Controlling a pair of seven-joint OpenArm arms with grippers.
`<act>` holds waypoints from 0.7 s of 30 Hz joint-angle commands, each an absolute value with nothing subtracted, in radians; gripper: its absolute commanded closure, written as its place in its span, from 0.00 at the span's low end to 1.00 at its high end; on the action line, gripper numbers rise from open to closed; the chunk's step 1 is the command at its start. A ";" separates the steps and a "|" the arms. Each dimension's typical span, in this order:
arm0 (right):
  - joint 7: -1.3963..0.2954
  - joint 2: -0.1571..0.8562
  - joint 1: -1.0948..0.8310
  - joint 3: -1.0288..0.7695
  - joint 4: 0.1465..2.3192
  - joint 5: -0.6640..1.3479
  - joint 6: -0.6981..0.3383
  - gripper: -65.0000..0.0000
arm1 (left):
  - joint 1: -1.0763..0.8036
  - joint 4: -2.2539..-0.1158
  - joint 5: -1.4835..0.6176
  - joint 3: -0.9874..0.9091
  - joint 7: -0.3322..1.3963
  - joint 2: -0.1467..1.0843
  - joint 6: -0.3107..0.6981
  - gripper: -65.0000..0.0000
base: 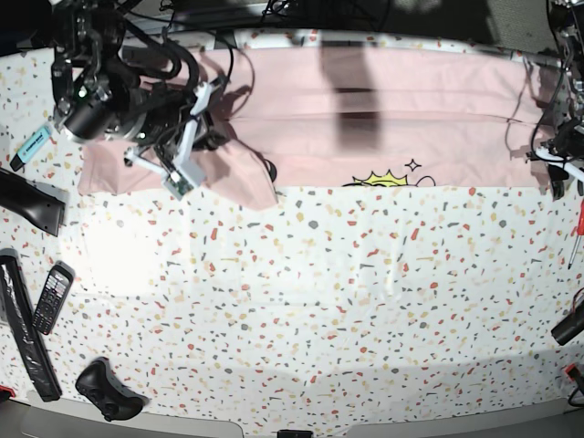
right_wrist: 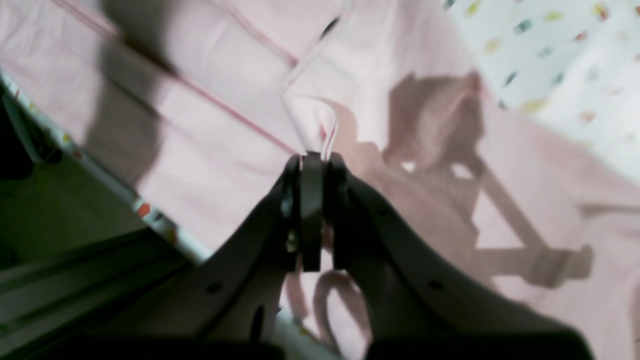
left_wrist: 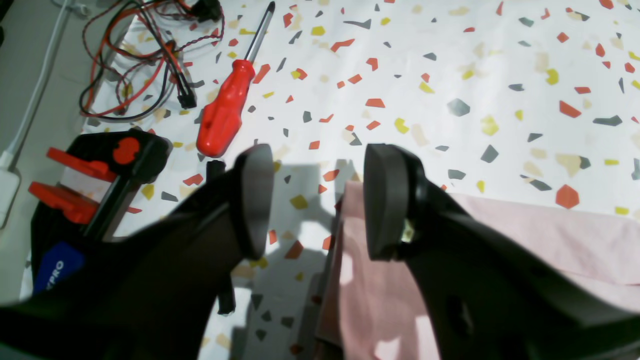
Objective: Fold the T-shirt properly
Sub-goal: 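Fold the sleeve end inward toward the printed graphic with the right gripper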
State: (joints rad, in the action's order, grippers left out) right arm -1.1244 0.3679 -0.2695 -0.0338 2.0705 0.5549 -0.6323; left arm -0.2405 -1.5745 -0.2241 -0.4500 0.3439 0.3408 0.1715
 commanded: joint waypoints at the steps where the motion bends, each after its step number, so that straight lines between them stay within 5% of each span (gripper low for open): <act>1: -1.100 0.374 -0.282 -0.039 2.099 0.592 -0.632 1.00 | -0.233 -1.592 -0.228 -0.456 0.321 0.358 0.171 0.57; 9: -1.086 0.374 -0.370 -0.039 2.108 0.628 -0.632 1.00 | -0.233 -1.592 -0.228 -0.456 0.321 0.358 0.171 0.57; 15: -1.110 0.374 -0.372 -0.039 2.107 0.699 -0.632 0.60 | -0.233 -1.592 -0.228 -0.456 0.321 0.358 0.171 0.57; 21: -1.108 0.374 -0.347 -0.039 2.107 0.815 -0.633 0.59 | -0.233 -1.592 -0.228 -0.457 0.329 0.358 0.171 0.57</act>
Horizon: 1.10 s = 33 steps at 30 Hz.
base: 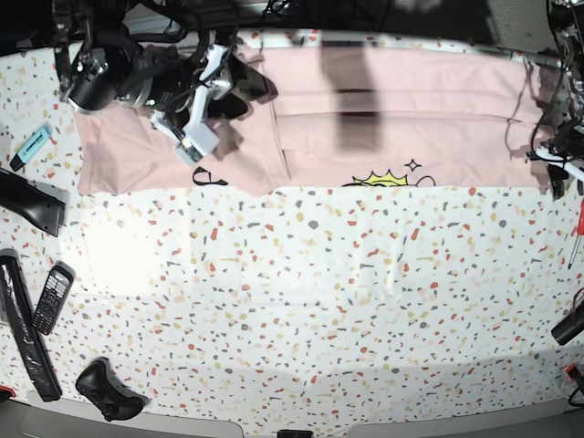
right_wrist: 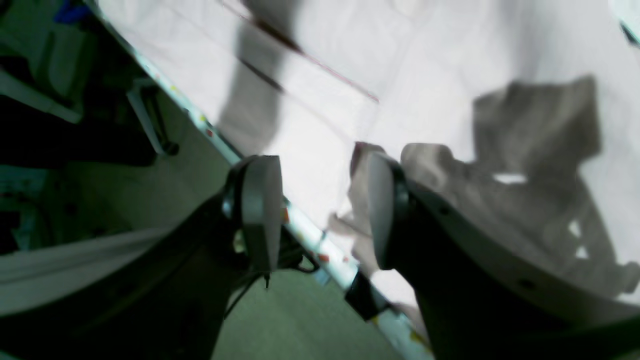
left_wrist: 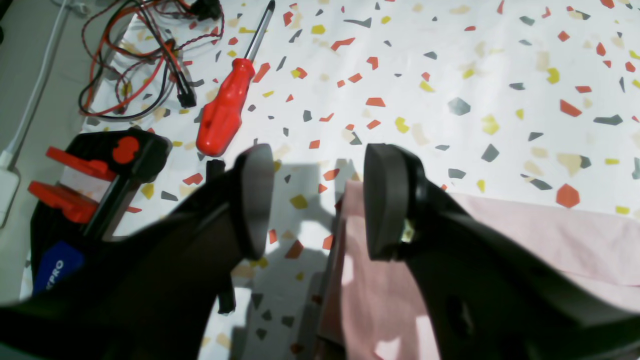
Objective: Fold the T-shirt properly
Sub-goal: 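Fold the sleeve end inward toward the printed graphic with the right gripper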
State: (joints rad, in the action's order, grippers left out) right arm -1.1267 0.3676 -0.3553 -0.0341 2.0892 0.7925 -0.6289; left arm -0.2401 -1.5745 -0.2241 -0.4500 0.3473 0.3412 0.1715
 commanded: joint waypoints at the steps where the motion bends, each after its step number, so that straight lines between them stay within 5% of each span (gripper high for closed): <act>1: -1.108 0.374 -0.335 -0.039 2.107 0.813 -0.633 0.59 | -0.233 -1.592 -0.228 -0.457 0.340 0.360 0.171 0.57; 18: -1.108 0.374 -0.244 -0.245 2.107 0.710 -0.632 0.59 | -0.344 -1.580 -0.458 -0.568 0.437 0.415 0.313 0.57; 25: -1.116 0.374 -0.247 -0.276 2.107 0.710 -0.632 0.59 | -0.344 -1.488 -0.614 -0.584 0.511 0.416 0.470 0.57; 33: -1.116 0.374 -0.247 -0.276 2.107 0.710 -0.632 0.59 | -0.344 -1.401 -0.565 -0.584 0.488 0.416 0.473 0.57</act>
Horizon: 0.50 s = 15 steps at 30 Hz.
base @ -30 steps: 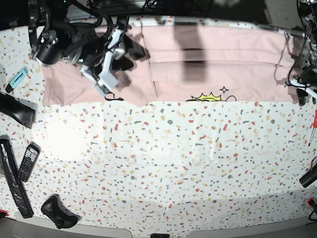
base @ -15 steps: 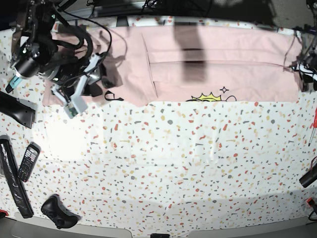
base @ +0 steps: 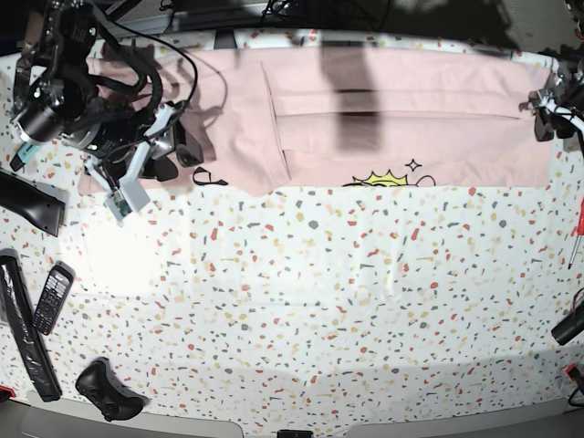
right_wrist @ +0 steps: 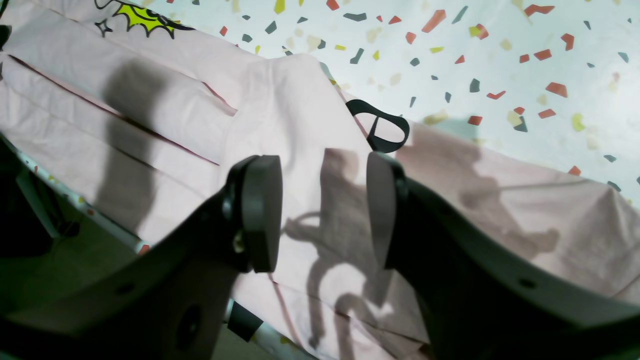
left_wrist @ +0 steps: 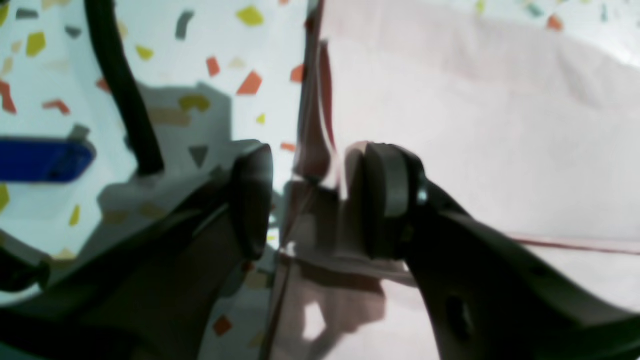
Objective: Fold the T-shirt properly
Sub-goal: 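Fold the sleeve end inward toward the printed graphic with the right gripper, then grasp the opposite shirt end with the left gripper and fold it inward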
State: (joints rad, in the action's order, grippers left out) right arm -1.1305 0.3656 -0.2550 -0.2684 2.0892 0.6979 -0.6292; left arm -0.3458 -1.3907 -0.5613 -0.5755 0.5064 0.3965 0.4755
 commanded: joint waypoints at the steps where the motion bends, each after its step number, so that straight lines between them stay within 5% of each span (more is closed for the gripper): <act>1: -1.116 0.374 -0.247 -0.276 2.107 0.710 -0.632 0.59 | -0.344 -1.392 -0.566 -0.584 0.489 0.416 0.473 0.57; 4: -1.116 0.374 -0.247 -0.276 2.107 0.710 -0.632 0.59 | -0.344 -1.366 -0.568 -0.584 0.497 0.416 0.492 0.57; 10: -1.116 0.374 -0.247 -0.276 2.107 0.710 -0.632 0.59 | -0.344 -1.330 -0.679 -0.583 0.566 0.415 0.690 0.58; 15: -1.116 0.374 -0.247 -0.276 2.107 0.710 -0.632 0.59 | -0.344 -1.328 -0.744 -0.583 0.618 0.413 0.698 0.71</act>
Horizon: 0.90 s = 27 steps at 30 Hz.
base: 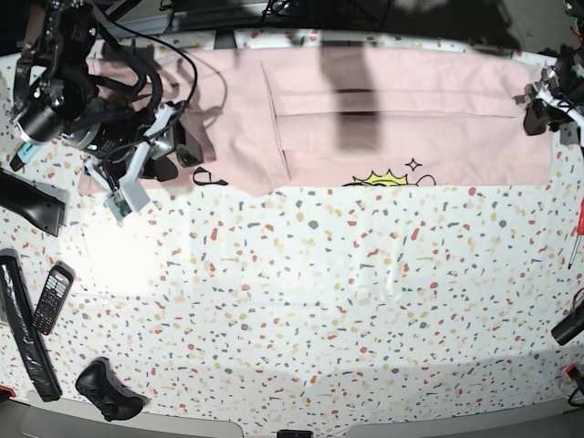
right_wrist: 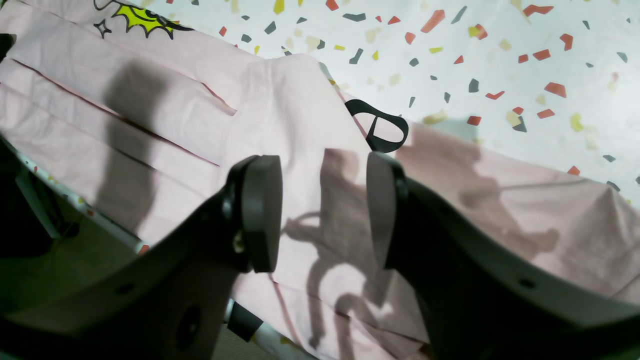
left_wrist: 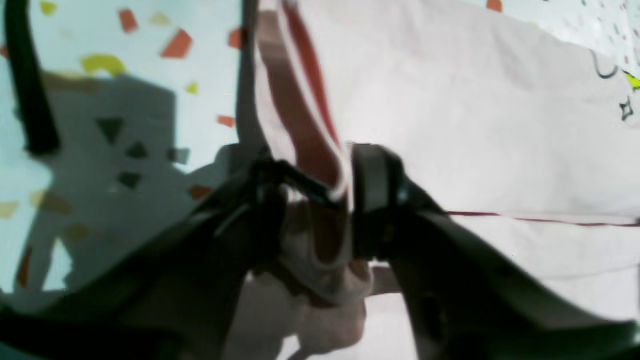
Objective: Fold the T-shirt properly
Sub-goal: 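Grasp the opposite shirt end with the left gripper and fold it inward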
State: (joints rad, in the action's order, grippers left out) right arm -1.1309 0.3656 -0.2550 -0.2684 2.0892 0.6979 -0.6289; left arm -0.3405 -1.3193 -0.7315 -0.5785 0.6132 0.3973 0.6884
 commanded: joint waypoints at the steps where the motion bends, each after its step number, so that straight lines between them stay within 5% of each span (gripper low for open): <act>1: -1.116 0.374 -0.247 -0.276 2.107 0.710 -0.632 0.59 | -0.344 -1.328 -0.746 -0.583 0.617 0.413 0.698 0.75; 5: -1.116 0.374 -0.247 -0.276 2.107 0.710 -0.632 0.59 | -0.344 -1.328 -0.746 -0.583 0.580 0.413 0.698 1.00; 13: -1.107 0.374 -0.247 -0.276 2.107 0.710 -0.632 0.59 | -0.328 -1.328 -0.558 -0.592 0.310 0.416 0.698 1.00; 20: -1.072 0.374 -0.246 -0.276 2.107 0.710 -0.632 0.59 | -0.282 -1.352 -0.490 -0.649 0.361 0.430 0.636 1.00; 27: -1.047 0.374 -0.246 -0.276 2.107 0.710 -0.632 0.59 | -0.352 -1.612 -0.693 -0.681 0.610 0.422 0.636 1.00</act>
State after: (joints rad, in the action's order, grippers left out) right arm -1.0729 0.3653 -0.2550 -0.2684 2.0892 0.6979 -0.6289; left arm -0.3508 -1.5963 -0.6830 -0.6735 0.6327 0.4076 0.6319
